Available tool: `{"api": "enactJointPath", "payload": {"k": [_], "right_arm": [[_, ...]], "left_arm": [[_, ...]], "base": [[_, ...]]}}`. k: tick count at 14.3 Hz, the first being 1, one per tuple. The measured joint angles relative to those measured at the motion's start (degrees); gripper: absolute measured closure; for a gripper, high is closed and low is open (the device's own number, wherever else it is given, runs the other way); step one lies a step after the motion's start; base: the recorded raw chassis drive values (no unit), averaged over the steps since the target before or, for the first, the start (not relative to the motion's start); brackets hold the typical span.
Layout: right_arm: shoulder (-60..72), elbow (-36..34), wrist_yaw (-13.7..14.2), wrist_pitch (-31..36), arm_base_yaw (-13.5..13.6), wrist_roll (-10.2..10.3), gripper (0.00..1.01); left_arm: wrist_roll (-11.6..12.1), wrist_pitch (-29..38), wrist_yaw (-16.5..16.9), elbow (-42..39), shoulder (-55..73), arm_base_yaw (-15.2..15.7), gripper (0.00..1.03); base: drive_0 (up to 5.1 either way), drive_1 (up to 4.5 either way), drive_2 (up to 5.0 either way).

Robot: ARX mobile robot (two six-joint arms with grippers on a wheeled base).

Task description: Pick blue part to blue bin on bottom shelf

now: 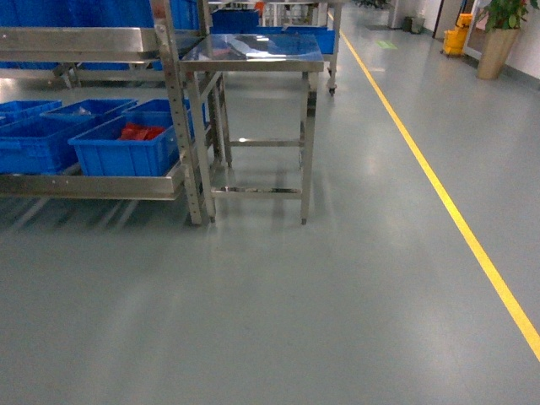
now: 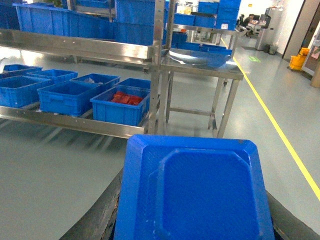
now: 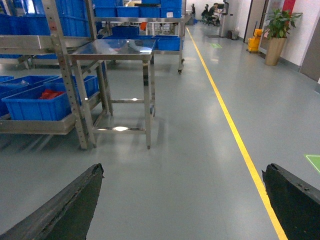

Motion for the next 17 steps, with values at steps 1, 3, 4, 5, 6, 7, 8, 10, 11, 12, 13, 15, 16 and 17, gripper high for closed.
{"api": "enactJointPath", "payload": {"k": [1,3,4,5,6,7,8,10,11,12,13,15,16,17], "right_arm": [[0.0,0.0,0.0,0.0,0.0,0.0,0.03],[0.0,0.0,0.0,0.0,0.0,0.0,0.03],[0.0,0.0,0.0,0.0,0.0,0.0,0.03],[0.0,0.0,0.0,0.0,0.0,0.0,0.03],[0.0,0.0,0.0,0.1,0.0,0.0,0.03],[0.0,0.0,0.0,0.0,0.0,0.0,0.03],[0.0,0.0,0.0,-0.1,0.0,0.0,0.03],[0.0,0.0,0.0,0.0,0.0,0.0,0.03],[0.0,0.0,0.0,0.0,0.0,0.0,0.03],[0.0,0.0,0.0,-0.1,0.0,0.0,0.03],[0.0,0.0,0.0,0.0,0.0,0.0,0.03],[0.0,0.0,0.0,-0.2,0.0,0.0,0.03],[0.0,0.0,0.0,0.2,0.0,0.0,0.03],[0.0,0.0,0.0,-0.1,0.0,0.0,0.03]], "left_arm": [[0.0,-0.2,0.0,0.0,0.0,0.0,0.6],[0.0,-0.1,0.0,0.0,0.0,0.0,0.6],[0.0,-0.1,0.0,0.0,0.0,0.0,0.6],[0.0,0.0,0.0,0.0,0.0,0.0,0.6],[0.0,0.0,0.0,0.0,0.0,0.0,0.6],[0.0,0.0,-0.1,0.0,0.0,0.0,0.6],[0.0,-0.3,0.0,0.0,0.0,0.0,0.6],[0.0,-0.1,0.0,0.0,0.0,0.0,0.6],[0.0,0.0,0.0,0.0,0.0,0.0,0.6],[0.0,-0.1,0.0,0.0,0.0,0.0,0.6],[0.0,-0.1,-0.1,0.0,0.0,0.0,0.6],[0.0,-0.1,0.0,0.0,0.0,0.0,0.6],[0.0,0.0,-0.1,0.0,0.0,0.0,0.6],[0.0,-0.2,0.0,0.0,0.0,0.0,0.6]], "base": [[-0.1,4.27,-4.4],[0.0,4.27,-4.4],[0.0,4.33,-4.3],[0.0,4.36,-4.3],[0.0,4.36,-4.3],[0.1,4.37,-4.3],[0.0,4.35,-4.3],[0.0,4.36,-4.3],[0.1,4.37,-4.3],[0.1,4.38,-4.3],[0.1,4.43,-4.2],[0.1,4.42,-4.2],[0.1,4.4,-4.2],[0.1,4.39,-4.2]]}}
